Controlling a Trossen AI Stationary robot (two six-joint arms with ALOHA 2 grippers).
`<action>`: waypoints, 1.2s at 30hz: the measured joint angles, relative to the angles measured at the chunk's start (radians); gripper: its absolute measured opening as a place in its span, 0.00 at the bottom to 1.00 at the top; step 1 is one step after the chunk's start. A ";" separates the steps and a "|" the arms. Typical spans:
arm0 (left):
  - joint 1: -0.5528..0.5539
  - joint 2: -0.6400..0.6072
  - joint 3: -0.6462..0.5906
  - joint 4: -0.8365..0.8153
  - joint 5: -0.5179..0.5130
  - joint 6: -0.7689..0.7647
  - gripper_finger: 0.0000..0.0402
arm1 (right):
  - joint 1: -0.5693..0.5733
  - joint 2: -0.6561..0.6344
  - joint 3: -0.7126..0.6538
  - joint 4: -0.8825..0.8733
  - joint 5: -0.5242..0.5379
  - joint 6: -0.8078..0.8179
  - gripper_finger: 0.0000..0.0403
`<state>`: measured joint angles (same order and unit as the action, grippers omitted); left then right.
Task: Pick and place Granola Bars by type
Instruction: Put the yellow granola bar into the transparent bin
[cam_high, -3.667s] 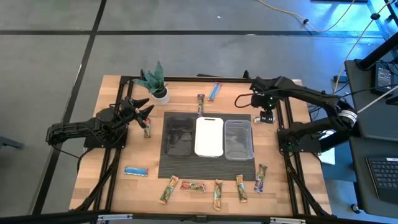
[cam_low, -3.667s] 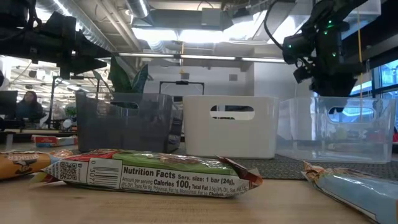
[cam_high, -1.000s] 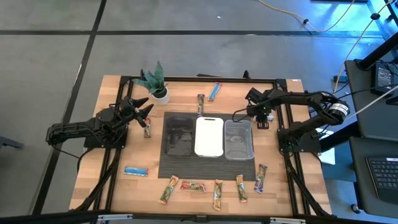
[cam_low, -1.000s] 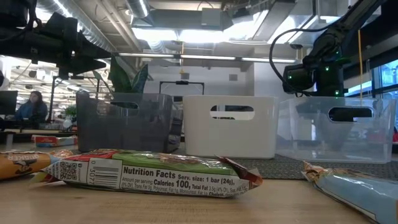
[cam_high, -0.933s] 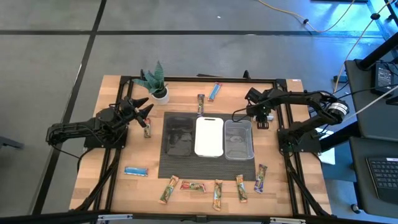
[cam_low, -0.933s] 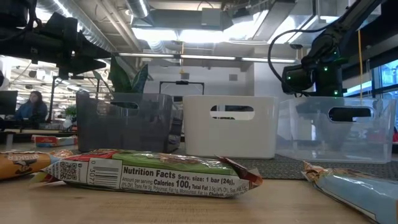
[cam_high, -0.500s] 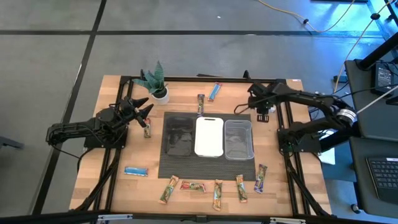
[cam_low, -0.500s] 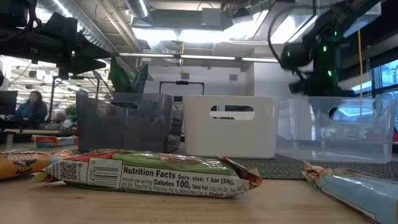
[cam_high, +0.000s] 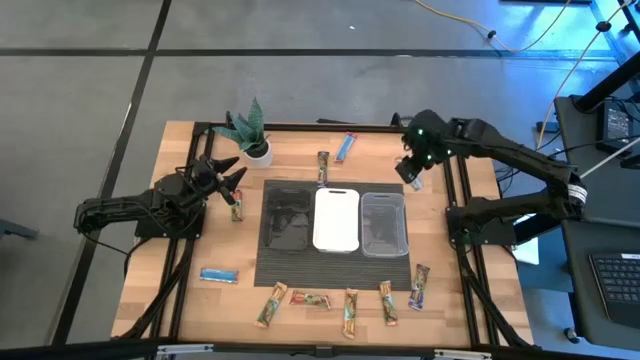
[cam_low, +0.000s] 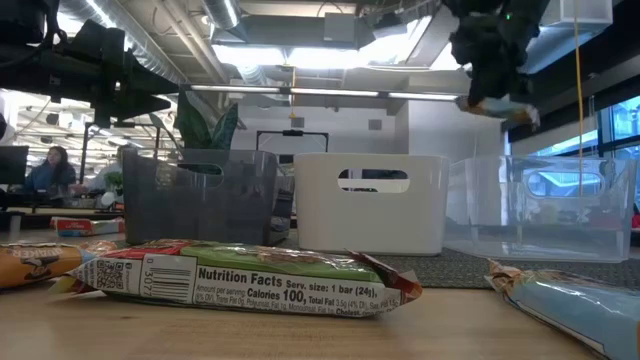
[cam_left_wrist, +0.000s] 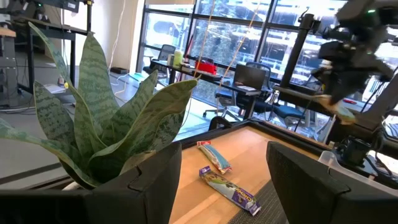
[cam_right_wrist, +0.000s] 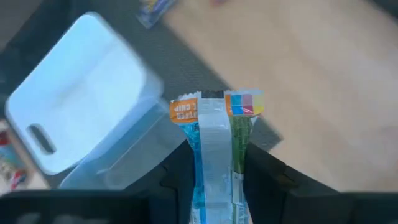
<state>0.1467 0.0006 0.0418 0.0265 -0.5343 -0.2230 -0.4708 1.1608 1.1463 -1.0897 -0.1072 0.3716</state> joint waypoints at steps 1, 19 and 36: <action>0.000 0.000 0.000 0.000 0.000 0.000 0.57 | 0.034 0.000 -0.002 -0.002 0.000 0.034 0.29; 0.000 0.000 0.000 0.000 0.004 0.000 0.57 | 0.507 0.226 -0.073 0.102 0.277 0.632 0.29; -0.001 0.000 0.000 -0.001 0.004 0.000 0.57 | 0.521 0.566 -0.074 0.212 0.184 0.644 0.29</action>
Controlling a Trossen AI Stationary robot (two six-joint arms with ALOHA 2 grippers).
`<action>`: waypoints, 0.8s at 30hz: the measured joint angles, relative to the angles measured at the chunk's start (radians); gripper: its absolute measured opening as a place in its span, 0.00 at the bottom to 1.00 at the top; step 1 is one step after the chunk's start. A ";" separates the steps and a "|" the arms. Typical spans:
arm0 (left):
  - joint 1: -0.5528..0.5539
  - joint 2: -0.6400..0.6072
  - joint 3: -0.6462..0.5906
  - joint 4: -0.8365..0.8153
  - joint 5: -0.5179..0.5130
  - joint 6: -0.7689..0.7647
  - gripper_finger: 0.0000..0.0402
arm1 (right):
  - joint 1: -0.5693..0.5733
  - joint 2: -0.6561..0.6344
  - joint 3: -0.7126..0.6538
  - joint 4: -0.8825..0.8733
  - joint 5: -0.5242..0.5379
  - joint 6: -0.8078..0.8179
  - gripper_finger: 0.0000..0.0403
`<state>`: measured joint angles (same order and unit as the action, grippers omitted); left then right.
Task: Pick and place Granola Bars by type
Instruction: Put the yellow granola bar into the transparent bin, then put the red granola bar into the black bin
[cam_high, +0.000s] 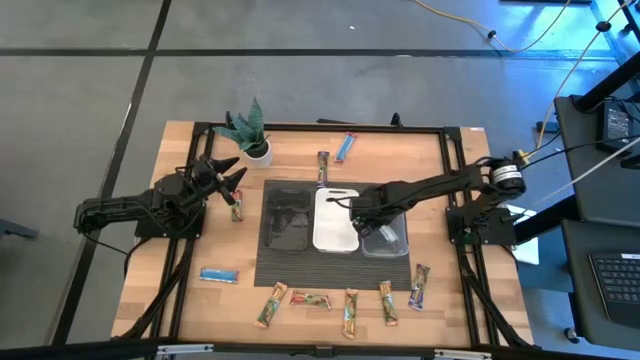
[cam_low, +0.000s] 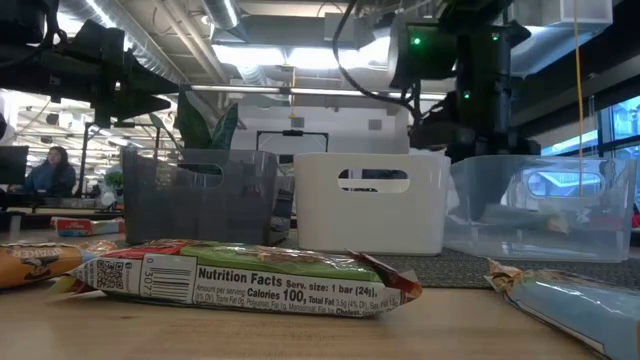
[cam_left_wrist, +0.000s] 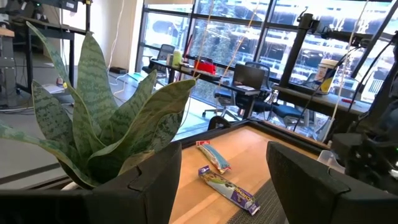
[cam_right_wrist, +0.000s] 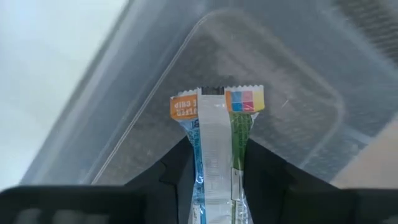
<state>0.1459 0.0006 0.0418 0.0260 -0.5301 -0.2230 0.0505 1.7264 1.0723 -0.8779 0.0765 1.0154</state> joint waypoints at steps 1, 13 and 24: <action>0.000 0.000 0.000 0.000 0.000 0.000 0.57 | 0.000 0.005 0.000 0.005 -0.018 -0.003 0.29; 0.000 0.000 0.000 0.000 0.018 0.000 0.57 | 0.000 -0.026 0.000 0.021 -0.027 -0.001 0.46; 0.000 0.004 0.000 -0.010 -0.002 0.000 0.66 | 0.003 -0.299 0.083 -0.083 -0.017 -0.273 0.55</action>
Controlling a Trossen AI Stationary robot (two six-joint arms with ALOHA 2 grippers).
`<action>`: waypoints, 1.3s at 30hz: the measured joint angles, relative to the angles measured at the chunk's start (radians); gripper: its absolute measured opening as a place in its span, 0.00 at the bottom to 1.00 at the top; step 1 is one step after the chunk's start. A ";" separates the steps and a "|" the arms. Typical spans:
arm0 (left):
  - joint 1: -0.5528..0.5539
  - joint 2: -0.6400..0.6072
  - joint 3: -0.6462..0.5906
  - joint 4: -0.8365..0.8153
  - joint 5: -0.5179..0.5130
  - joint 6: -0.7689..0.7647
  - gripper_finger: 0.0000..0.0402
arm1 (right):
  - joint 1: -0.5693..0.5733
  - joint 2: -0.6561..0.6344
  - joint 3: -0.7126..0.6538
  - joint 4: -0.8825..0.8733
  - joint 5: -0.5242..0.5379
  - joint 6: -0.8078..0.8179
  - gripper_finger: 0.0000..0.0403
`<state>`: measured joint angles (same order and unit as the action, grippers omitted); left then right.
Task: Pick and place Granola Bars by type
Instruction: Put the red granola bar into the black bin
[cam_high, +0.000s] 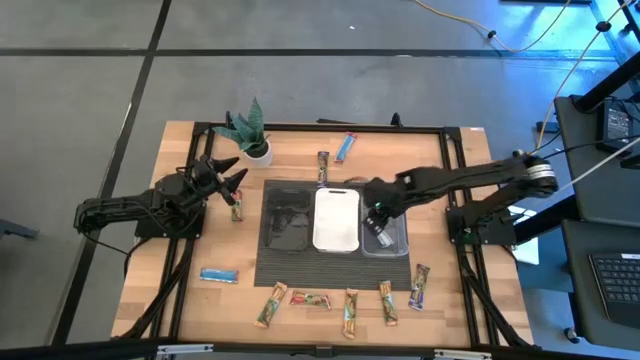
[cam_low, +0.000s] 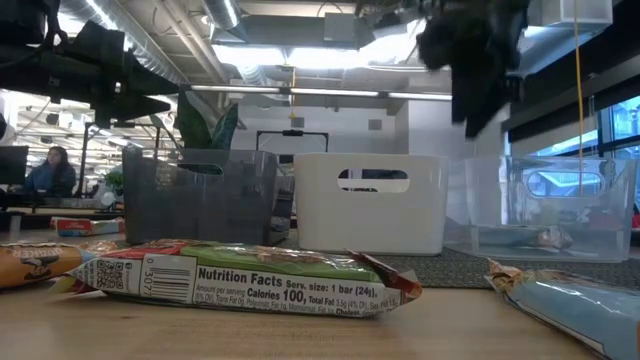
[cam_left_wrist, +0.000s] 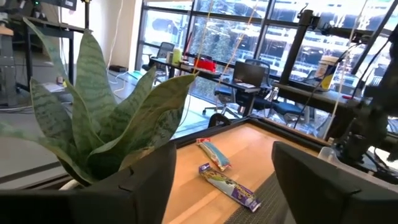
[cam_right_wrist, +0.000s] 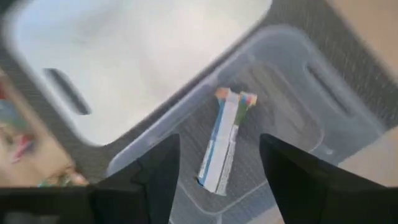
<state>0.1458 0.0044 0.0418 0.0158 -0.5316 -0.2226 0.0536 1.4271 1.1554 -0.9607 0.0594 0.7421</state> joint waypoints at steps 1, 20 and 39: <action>0.000 0.001 0.000 0.001 -0.002 0.000 0.68 | 0.000 -0.029 0.005 0.000 0.000 -0.015 0.55; -0.001 0.067 0.048 -0.062 0.006 -0.116 0.74 | -0.030 -0.376 0.001 -0.108 0.272 -0.118 0.55; -0.001 0.743 0.724 -1.060 -0.004 -0.672 0.73 | -0.052 -0.381 0.000 -0.107 0.285 -0.152 0.55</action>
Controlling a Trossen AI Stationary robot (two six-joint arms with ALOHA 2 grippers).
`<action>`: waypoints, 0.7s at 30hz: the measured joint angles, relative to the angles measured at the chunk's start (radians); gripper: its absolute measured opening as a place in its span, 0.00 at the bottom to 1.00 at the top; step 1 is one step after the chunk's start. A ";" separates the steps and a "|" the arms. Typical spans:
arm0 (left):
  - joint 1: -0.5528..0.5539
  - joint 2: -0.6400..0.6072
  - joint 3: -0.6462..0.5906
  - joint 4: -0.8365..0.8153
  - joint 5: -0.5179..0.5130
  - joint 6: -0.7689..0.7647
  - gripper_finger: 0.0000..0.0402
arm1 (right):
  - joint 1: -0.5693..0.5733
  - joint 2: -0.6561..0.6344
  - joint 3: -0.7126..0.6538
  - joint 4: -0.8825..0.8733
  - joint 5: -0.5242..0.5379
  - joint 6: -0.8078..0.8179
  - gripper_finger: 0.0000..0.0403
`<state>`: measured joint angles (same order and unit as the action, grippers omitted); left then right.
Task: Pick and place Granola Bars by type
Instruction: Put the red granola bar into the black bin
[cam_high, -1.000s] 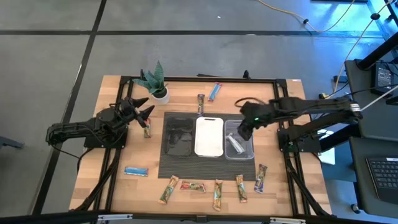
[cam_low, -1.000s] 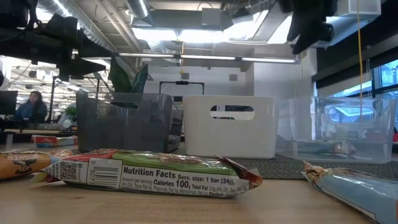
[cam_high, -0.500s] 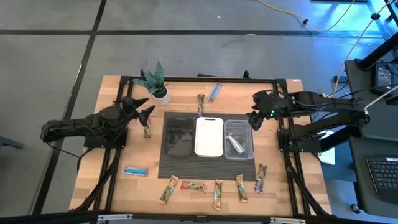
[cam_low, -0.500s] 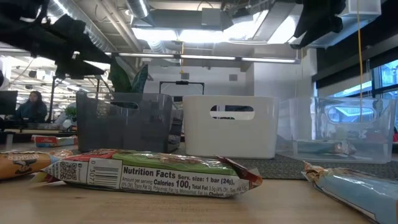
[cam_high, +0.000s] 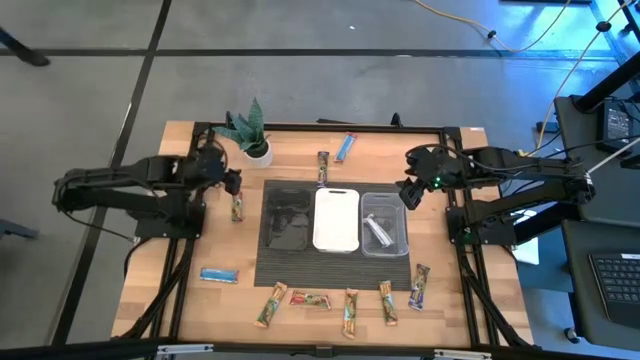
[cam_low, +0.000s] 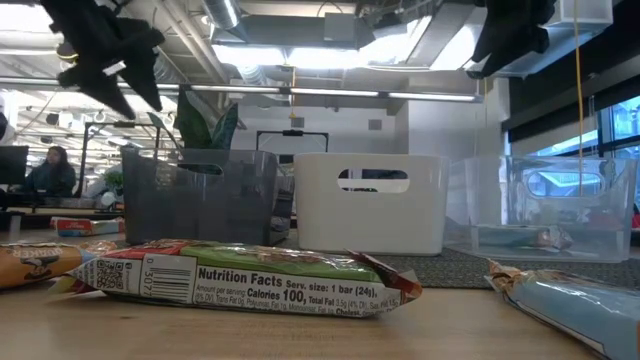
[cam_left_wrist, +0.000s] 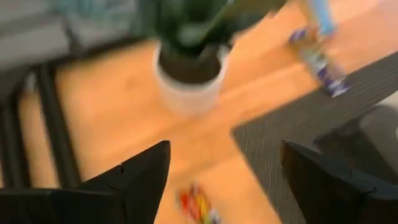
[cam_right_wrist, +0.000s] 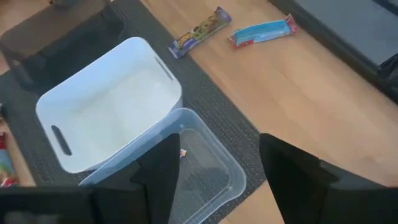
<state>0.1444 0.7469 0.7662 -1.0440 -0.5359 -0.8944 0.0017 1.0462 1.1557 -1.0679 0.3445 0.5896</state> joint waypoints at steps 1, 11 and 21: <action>0.000 0.029 0.014 -0.045 0.020 -0.060 0.73 | 0.000 0.000 0.000 0.000 0.007 0.000 0.55; 0.000 0.292 -0.025 -0.131 0.147 -0.337 0.73 | -0.005 0.000 0.000 0.001 0.047 -0.042 0.55; 0.000 0.469 -0.026 -0.045 0.295 -0.438 0.73 | -0.007 0.000 0.000 0.001 0.048 -0.053 0.55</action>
<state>0.1444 1.2162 0.7406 -1.0889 -0.2404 -1.3319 -0.0055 1.0462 1.1557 -1.0668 0.3923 0.5365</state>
